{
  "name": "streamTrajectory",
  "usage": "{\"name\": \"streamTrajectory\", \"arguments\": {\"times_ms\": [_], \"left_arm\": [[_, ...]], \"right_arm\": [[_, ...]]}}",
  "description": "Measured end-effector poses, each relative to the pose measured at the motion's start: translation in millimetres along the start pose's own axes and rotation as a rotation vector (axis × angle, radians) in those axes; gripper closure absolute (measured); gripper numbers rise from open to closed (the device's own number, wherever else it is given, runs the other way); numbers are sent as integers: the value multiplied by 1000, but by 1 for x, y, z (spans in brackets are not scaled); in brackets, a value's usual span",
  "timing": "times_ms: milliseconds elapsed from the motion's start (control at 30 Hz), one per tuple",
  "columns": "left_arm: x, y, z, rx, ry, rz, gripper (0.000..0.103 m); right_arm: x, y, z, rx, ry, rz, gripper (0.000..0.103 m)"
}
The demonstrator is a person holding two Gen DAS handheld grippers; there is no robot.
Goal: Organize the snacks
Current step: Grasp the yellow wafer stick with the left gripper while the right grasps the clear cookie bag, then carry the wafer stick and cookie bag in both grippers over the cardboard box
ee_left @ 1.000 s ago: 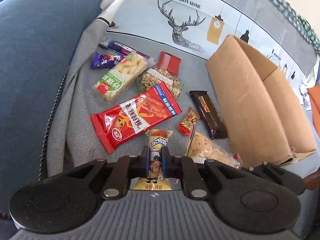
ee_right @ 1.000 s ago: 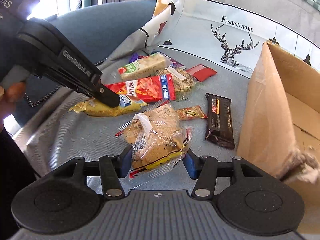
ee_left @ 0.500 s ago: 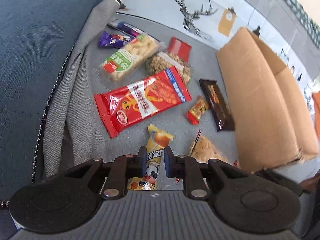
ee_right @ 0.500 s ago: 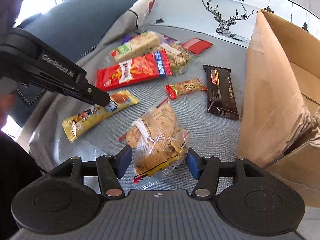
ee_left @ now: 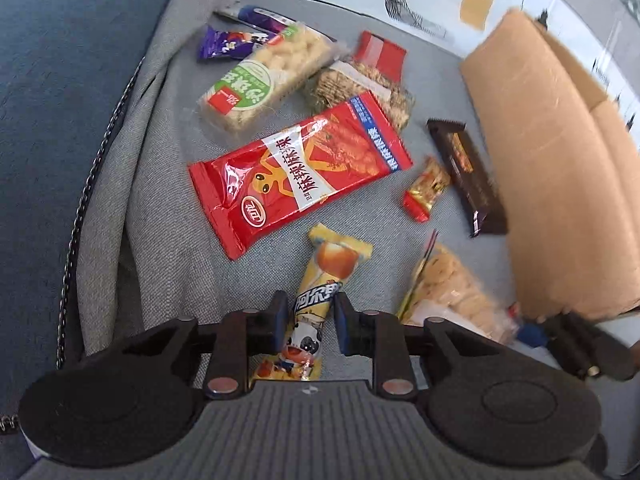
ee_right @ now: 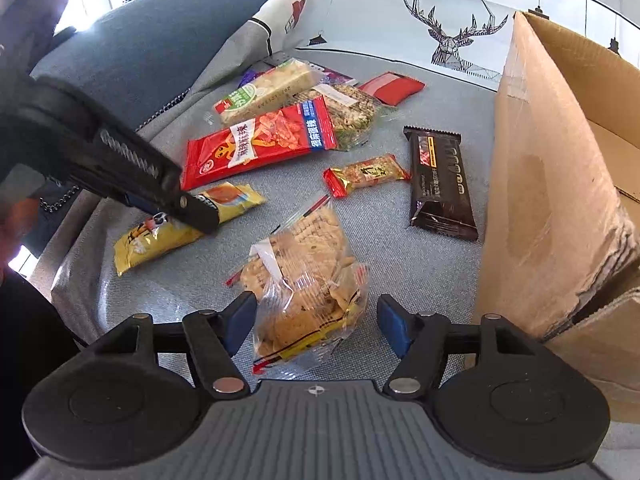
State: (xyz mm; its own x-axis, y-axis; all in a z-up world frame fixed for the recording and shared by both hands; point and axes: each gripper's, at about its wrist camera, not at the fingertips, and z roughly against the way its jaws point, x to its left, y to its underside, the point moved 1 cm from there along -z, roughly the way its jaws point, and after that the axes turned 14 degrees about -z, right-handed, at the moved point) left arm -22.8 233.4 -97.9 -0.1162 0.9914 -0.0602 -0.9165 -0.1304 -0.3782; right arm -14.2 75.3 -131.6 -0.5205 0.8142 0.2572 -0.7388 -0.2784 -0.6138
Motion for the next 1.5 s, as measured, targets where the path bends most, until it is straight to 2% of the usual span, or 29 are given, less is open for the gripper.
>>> {"name": "streamTrajectory", "arguments": {"times_ms": [300, 333, 367, 400, 567, 833, 1033, 1200, 1367, 1500], "left_arm": [[-14, -1, -1, 7, -66, -79, 82], [-15, -1, -1, 6, -70, -85, 82], [-17, -1, -1, 4, -76, -89, 84], [-17, 0, 0, 1, -78, -90, 86], [-19, 2, 9, -49, -78, -83, 88], [-21, 6, 38, -205, -34, -62, 89], [-15, 11, 63, -371, 20, 1, 89], [-14, 11, 85, -475, 48, 58, 89], [-19, 8, 102, -546, 83, 87, 89], [-24, 1, 111, -573, 130, 105, 89]], "right_arm": [[-2, 1, -4, -2, 12, 10, 35], [-2, 1, -4, -4, 14, 17, 36], [-1, 2, -4, -8, 18, 25, 43], [-1, 3, -3, -13, 24, 33, 46], [-2, 3, 2, -34, 35, 38, 50], [-1, 1, 27, -141, 12, 43, 51], [-1, -4, 50, -254, -30, 52, 51], [-2, -11, 72, -344, -82, 68, 51], [-18, -30, 107, -444, -132, 20, 51], [-42, -57, 135, -502, -135, -23, 51]]}}
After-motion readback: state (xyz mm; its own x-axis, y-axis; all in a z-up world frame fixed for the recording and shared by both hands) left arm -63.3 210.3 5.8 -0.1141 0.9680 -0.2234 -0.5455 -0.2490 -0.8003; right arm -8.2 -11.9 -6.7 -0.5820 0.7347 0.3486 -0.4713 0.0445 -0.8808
